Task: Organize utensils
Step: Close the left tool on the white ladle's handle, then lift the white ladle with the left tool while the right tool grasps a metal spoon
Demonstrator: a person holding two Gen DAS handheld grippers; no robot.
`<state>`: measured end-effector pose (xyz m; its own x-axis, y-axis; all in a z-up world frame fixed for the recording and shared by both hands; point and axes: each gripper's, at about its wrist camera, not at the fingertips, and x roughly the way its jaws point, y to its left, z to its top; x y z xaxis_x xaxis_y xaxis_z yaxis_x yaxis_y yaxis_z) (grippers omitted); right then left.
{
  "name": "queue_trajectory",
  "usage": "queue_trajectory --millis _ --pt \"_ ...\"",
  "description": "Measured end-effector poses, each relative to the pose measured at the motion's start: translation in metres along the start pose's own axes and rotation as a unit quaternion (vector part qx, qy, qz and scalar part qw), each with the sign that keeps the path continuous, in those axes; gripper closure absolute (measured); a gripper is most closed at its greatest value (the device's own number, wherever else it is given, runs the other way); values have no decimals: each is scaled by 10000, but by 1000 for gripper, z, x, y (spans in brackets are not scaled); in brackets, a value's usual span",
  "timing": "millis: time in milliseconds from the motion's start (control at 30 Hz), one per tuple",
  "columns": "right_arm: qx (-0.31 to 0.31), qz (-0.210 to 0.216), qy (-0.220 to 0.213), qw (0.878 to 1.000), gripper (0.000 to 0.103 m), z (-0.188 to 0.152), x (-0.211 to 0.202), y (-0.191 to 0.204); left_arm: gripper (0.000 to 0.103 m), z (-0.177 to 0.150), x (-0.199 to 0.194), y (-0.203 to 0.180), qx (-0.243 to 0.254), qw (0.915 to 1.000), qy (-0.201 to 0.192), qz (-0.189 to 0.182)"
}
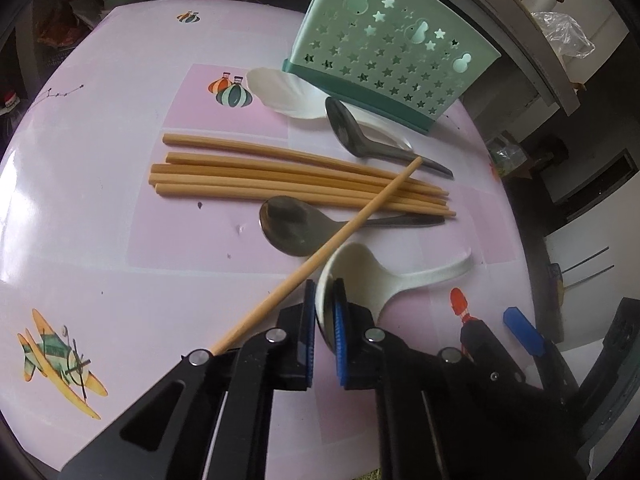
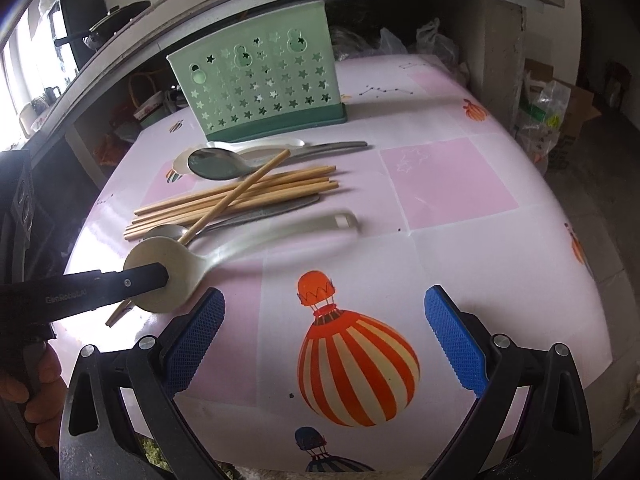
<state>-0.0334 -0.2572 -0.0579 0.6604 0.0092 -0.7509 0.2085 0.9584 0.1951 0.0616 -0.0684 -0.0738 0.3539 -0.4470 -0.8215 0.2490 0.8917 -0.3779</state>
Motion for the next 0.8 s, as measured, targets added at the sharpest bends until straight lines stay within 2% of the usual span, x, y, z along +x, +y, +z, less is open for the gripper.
queue_trajectory --millis 167,267,400,500,633,767,800 --pt "-109 -192 -273 9994 8 3 -13 -1 98 1 -19 -4 168 9990 -415 -60" --pt "-147 -269 -646 9974 8 9 -28 -3 98 4 -41 -2 278 9968 -751 -53" --pt "-193 -422 -1264 9909 8 19 -49 -3 98 5 -82 14 222 9902 -1381 38" --pt "-390 -323 -1346 9896 9 26 -49 7 98 7 -110 35 -15 9830 -1827 208" --pt "-1024 167 -1223 9871 22 30 -38 44 98 11 -136 69 -387 9724 -2242 518" --pt "-1932 452 -1087 9741 37 26 -20 94 98 11 -147 95 -682 9661 -2401 653" --pt "-2148 451 -1045 9700 45 24 -15 106 98 12 -148 101 -746 9655 -2412 640"
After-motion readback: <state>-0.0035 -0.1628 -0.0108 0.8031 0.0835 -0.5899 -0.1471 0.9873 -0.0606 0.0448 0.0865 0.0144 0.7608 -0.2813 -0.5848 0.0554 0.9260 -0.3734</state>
